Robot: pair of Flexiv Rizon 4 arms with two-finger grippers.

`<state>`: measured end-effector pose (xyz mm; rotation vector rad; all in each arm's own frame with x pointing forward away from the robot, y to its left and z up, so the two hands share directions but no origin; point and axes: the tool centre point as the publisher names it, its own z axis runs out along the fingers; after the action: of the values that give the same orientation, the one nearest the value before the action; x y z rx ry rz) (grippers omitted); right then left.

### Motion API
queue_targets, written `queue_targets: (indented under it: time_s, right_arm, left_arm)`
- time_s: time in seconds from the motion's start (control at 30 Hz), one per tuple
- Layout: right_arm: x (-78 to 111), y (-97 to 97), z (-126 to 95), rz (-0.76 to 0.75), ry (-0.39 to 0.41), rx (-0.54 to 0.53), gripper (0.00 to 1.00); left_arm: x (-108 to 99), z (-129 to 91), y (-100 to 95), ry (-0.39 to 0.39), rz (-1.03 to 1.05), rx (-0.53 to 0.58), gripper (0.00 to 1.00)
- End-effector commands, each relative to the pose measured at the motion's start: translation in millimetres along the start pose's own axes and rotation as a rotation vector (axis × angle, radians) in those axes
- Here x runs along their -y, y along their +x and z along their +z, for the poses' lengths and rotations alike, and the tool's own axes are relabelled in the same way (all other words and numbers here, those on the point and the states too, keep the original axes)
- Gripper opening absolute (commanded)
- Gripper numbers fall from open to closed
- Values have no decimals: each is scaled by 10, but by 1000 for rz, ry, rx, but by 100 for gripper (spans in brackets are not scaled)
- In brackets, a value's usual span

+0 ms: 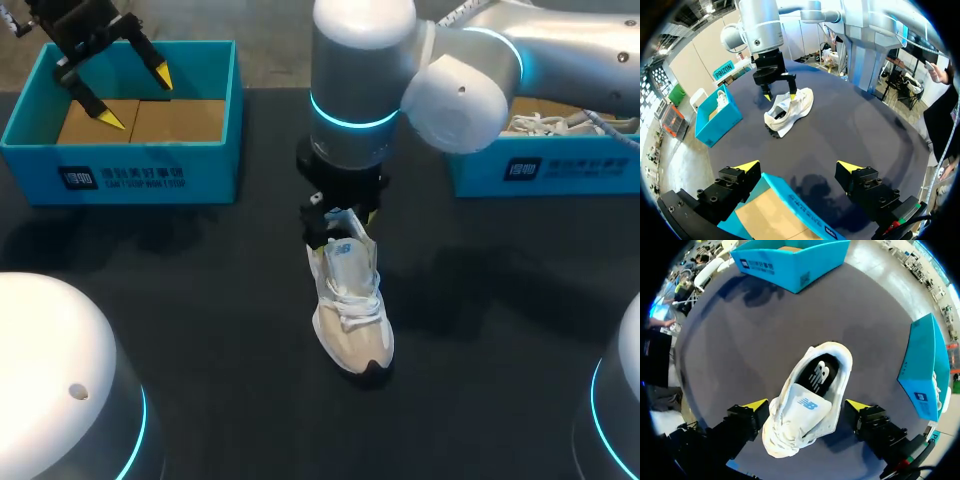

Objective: Take the shoe out of the shoebox, open the shoe tongue, remove and reinsert the insole, then place the shoe into the shoebox

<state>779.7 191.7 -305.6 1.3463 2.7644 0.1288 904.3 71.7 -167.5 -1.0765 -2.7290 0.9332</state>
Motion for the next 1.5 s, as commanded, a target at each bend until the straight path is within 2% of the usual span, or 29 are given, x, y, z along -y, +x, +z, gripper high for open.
queue_targets:
  time_s: [0.03, 0.13, 0.2, 0.37, 0.5, 0.67, 0.83, 1.0, 1.23, 1.5]
  right_arm:
    - [-119, -30, -31, -236, 23, 60, 100]
    - [-224, -87, -28, -472, 36, 61, 100]
    - [-269, -136, -12, -569, 91, 71, 100]
    - [-435, -281, 15, -775, 90, 68, 100]
    - [-595, -388, 123, -977, 84, 72, 100]
    - [-701, -551, 230, -1150, 95, 96, 100]
    - [-710, -681, 363, -1233, 106, 113, 100]
    - [-694, -769, 517, -1236, 103, 108, 100]
    - [-758, -754, 724, -1226, 66, 85, 100]
    - [-773, -737, 786, -1171, 49, 73, 100]
  left_arm:
    - [5, 3, 10, -3, 0, 1, 100]
    - [5, 3, 10, -3, 0, 1, 100]
    - [5, 3, 10, -3, 0, 1, 100]
    - [5, 3, 10, -3, 0, 1, 100]
    - [5, 3, 10, -3, 0, 1, 100]
    - [5, 3, 10, -3, 0, 1, 100]
    - [5, 3, 10, -3, 0, 1, 100]
    - [5, 3, 10, -3, 0, 1, 100]
    - [5, 3, 10, -3, 0, 1, 100]
    - [5, 3, 10, -3, 0, 1, 100]
